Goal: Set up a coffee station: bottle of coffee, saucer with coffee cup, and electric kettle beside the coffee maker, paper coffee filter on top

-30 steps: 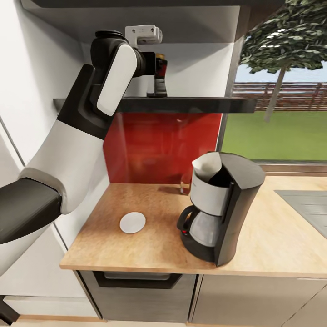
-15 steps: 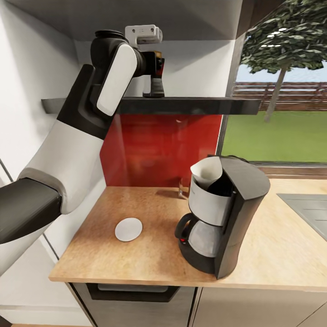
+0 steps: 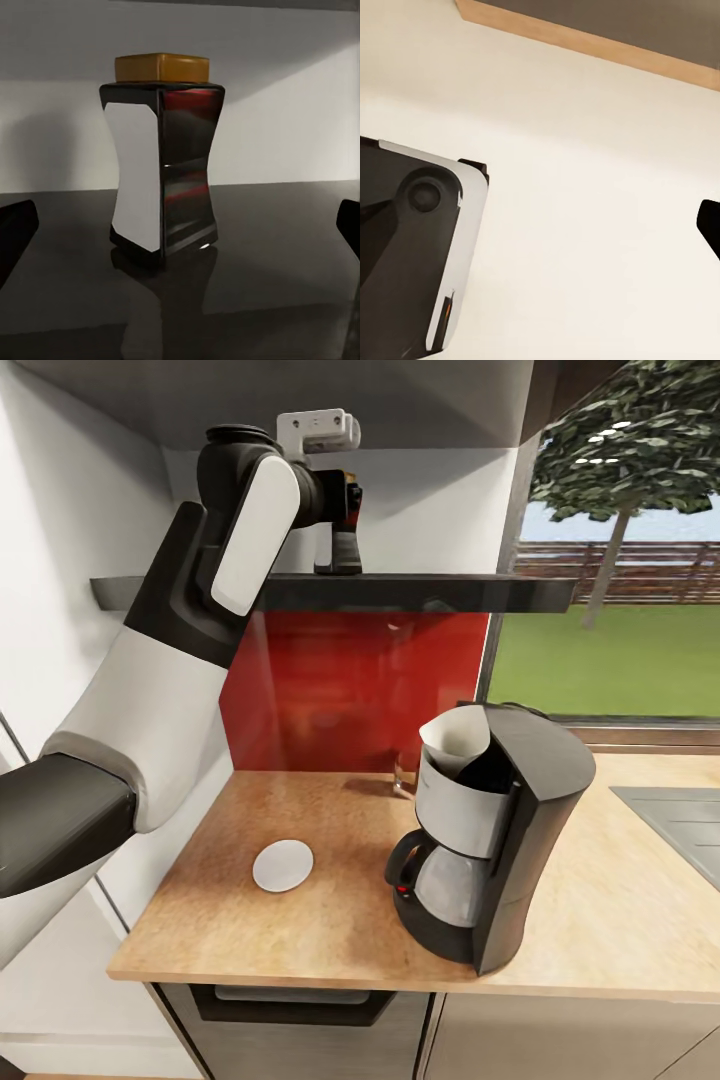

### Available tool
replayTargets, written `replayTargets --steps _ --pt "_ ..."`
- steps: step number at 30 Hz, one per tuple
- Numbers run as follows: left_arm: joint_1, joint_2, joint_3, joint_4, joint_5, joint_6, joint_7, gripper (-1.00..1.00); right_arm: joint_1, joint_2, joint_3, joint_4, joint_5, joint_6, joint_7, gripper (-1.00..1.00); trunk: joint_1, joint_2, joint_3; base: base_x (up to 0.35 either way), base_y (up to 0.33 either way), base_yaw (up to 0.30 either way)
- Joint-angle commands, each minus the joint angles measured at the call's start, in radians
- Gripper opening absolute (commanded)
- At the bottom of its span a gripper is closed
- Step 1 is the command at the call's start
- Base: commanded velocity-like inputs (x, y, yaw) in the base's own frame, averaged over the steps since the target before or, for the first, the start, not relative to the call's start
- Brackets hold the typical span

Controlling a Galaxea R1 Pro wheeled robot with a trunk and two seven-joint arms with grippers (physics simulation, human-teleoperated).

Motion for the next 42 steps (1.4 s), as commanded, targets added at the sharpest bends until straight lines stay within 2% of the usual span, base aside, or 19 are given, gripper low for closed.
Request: replayTargets --steps 1,16,24,42 --pt "-0.001 0.000 -0.001 0.000 0.010 0.001 0.010 1.00 -0.001 -0.001 -0.009 0.001 0.003 -0.003 0.006 1.00 0.000 -0.002 -0.002 0.000 0.000 0.000" --pt "-0.001 0.000 -0.001 0.000 0.010 0.001 0.010 1.00 -0.001 -0.001 -0.009 0.001 0.003 -0.003 0.006 1.00 0.000 -0.002 -0.002 0.000 0.000 0.000" --pt "-0.001 0.000 0.007 -0.044 0.011 -0.004 0.038 1.00 0.007 0.000 -0.009 0.000 0.016 -0.003 0.019 1.00 0.000 -0.002 -0.002 0.000 0.000 0.000" --pt "-0.001 0.000 0.006 -0.044 0.011 -0.004 0.040 1.00 0.008 0.000 -0.009 0.000 0.017 -0.003 0.020 1.00 -0.069 0.124 0.055 0.000 0.000 0.000"
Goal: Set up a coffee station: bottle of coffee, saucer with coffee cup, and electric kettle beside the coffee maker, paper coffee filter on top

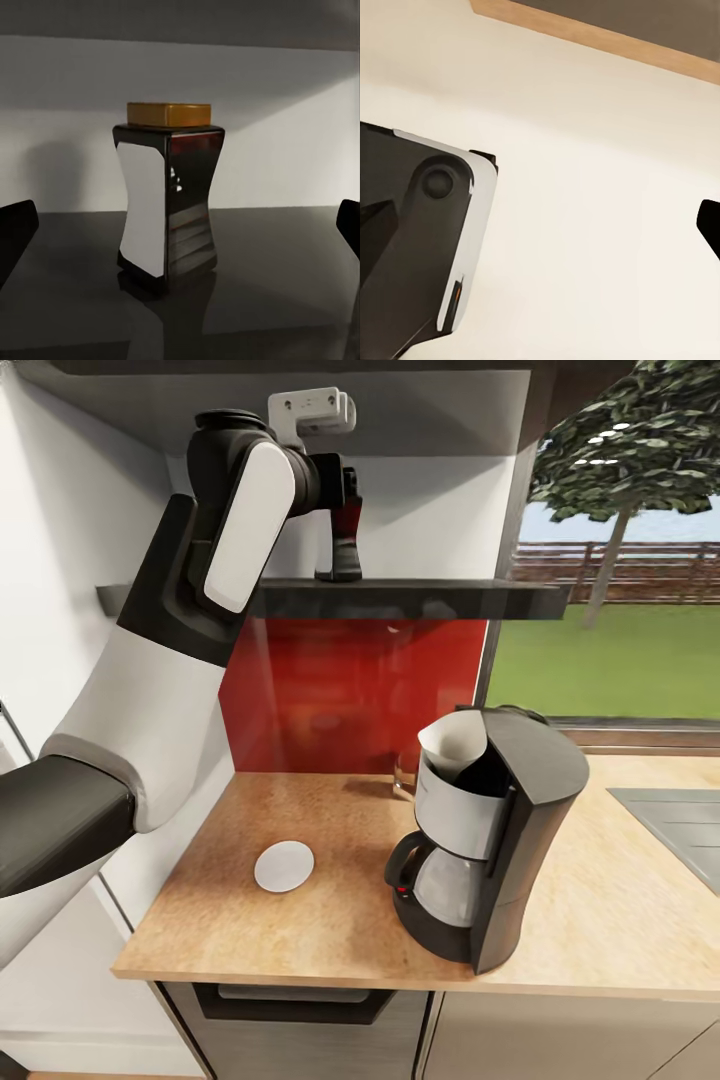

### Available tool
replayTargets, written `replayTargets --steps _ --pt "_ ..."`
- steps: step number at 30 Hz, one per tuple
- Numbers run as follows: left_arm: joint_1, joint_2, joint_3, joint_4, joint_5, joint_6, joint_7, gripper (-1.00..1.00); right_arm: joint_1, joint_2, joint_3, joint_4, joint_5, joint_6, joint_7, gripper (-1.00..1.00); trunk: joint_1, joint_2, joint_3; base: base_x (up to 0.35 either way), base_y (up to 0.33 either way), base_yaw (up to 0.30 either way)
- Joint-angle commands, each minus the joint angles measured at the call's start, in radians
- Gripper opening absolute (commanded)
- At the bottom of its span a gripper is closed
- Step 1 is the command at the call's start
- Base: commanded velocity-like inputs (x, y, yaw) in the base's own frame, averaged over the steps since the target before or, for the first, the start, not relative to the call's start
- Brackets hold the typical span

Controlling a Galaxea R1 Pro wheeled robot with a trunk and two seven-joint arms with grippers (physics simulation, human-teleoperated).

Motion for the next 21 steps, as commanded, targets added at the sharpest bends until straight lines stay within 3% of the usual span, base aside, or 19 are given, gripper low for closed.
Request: replayTargets --steps 1,21 --pt "-0.001 0.000 -0.001 -0.001 0.010 0.001 0.010 1.00 -0.001 0.000 -0.009 0.001 0.003 -0.003 0.006 1.00 -0.003 0.005 0.001 0.000 0.000 0.000" --pt "-0.001 0.000 -0.001 0.000 0.010 0.001 0.009 1.00 -0.001 0.000 -0.009 0.001 0.003 -0.003 0.006 1.00 -0.011 0.020 0.008 0.000 0.000 0.000"
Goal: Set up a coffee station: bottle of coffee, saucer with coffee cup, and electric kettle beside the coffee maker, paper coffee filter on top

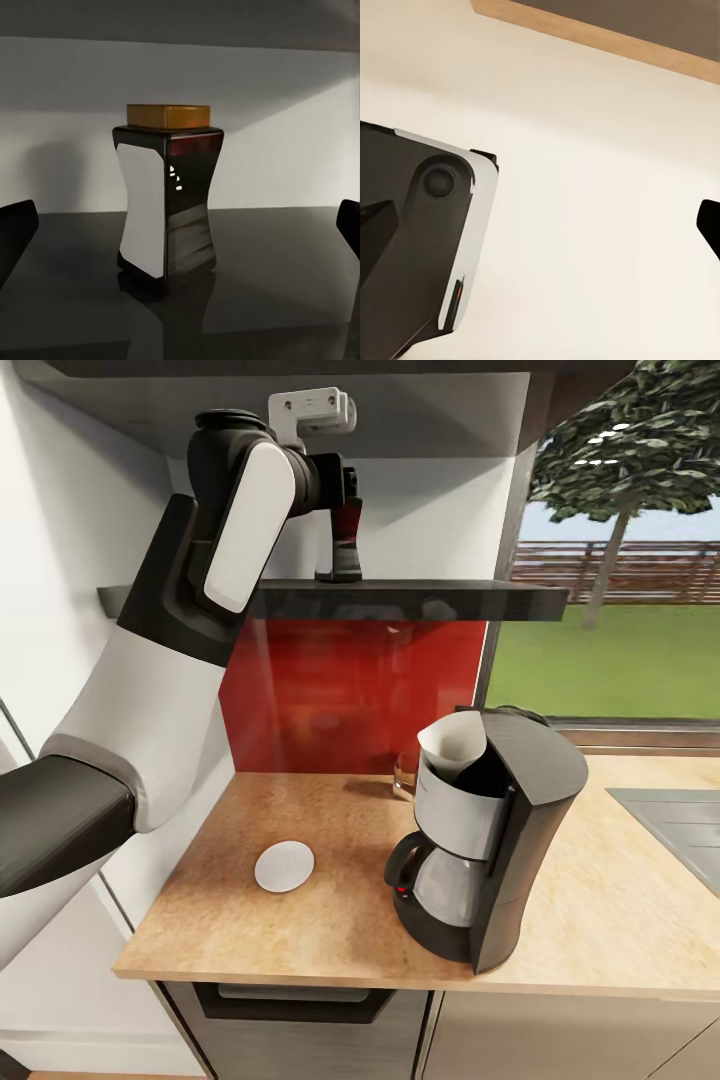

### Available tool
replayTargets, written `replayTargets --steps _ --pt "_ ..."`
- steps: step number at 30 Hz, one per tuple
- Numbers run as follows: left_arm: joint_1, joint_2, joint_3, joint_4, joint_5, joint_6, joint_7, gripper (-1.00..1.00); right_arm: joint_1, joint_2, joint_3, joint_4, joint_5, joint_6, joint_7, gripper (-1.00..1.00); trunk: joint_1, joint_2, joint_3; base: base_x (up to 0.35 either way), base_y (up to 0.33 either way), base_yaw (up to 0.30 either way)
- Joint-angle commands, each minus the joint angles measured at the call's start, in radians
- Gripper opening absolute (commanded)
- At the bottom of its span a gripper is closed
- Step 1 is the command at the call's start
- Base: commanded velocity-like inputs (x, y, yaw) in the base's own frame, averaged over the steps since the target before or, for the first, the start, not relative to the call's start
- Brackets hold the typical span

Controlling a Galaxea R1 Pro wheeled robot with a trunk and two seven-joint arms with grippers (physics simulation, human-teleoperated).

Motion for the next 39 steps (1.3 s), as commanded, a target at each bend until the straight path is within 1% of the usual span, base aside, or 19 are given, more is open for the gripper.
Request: replayTargets --steps 1,30,39 --pt "-0.001 0.000 -0.001 0.000 0.010 0.001 0.010 1.00 -0.001 0.000 -0.009 0.001 0.003 -0.003 0.006 1.00 0.001 -0.002 -0.002 0.000 0.000 0.000" --pt "-0.001 0.000 -0.001 0.001 0.010 0.002 0.009 1.00 -0.001 -0.001 -0.009 0.001 0.003 -0.003 0.006 1.00 0.001 -0.002 -0.002 0.000 0.000 0.000" --pt "-0.001 0.000 -0.001 0.003 0.010 0.002 0.009 1.00 -0.001 -0.001 -0.009 0.001 0.003 -0.003 0.006 1.00 0.001 -0.002 -0.002 0.079 0.000 0.000"
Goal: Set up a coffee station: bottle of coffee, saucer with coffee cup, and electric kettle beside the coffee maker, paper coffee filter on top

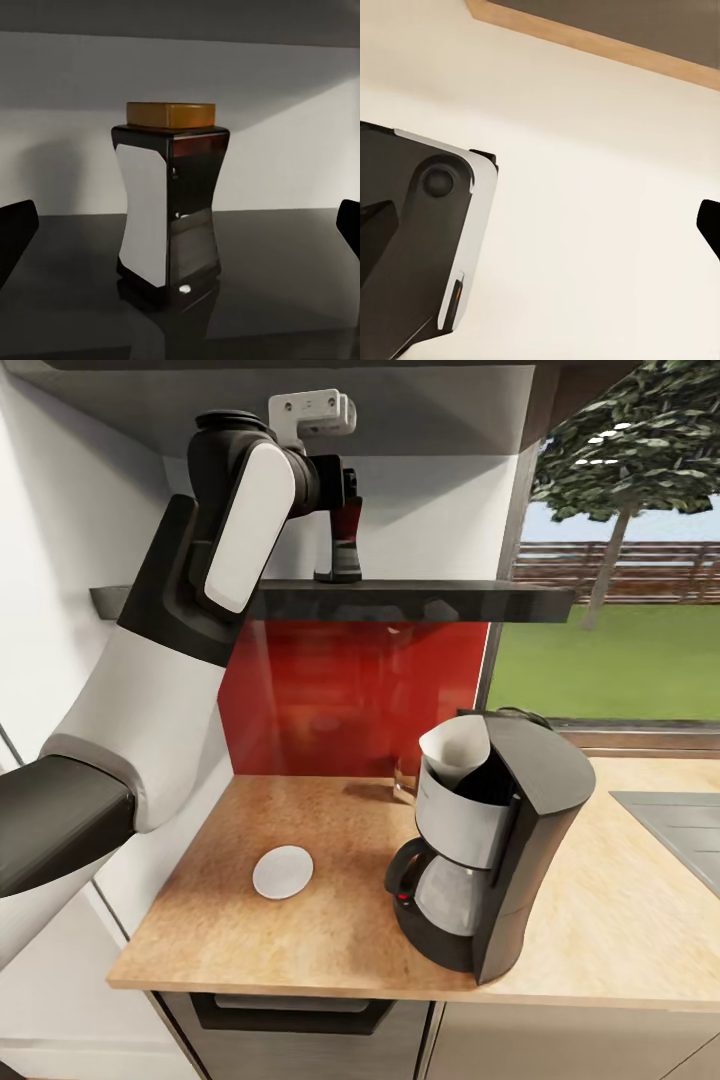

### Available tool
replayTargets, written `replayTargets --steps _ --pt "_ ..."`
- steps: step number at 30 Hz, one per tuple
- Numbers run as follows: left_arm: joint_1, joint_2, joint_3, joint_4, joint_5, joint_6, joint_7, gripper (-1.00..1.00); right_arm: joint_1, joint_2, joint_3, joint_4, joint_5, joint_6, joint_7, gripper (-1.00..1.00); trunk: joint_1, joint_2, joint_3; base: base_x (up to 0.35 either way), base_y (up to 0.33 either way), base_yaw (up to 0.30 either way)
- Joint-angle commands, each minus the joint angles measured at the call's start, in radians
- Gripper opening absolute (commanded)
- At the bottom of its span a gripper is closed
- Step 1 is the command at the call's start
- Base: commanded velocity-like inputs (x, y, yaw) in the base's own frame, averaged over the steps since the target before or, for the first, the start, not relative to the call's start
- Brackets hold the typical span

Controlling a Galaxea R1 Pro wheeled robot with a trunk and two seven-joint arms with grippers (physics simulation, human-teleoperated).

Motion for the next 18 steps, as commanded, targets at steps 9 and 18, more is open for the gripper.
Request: replayTargets --steps 9,18 --pt "-0.001 0.000 -0.001 0.001 0.010 0.001 0.010 1.00 -0.001 0.000 -0.009 0.002 0.003 -0.003 0.006 1.00 0.001 -0.002 -0.002 0.086 0.000 0.000" --pt "-0.001 0.000 0.000 0.003 0.010 0.001 0.010 1.00 -0.001 0.000 -0.009 0.002 0.003 -0.003 0.006 1.00 0.001 -0.002 -0.002 0.082 0.000 0.000"
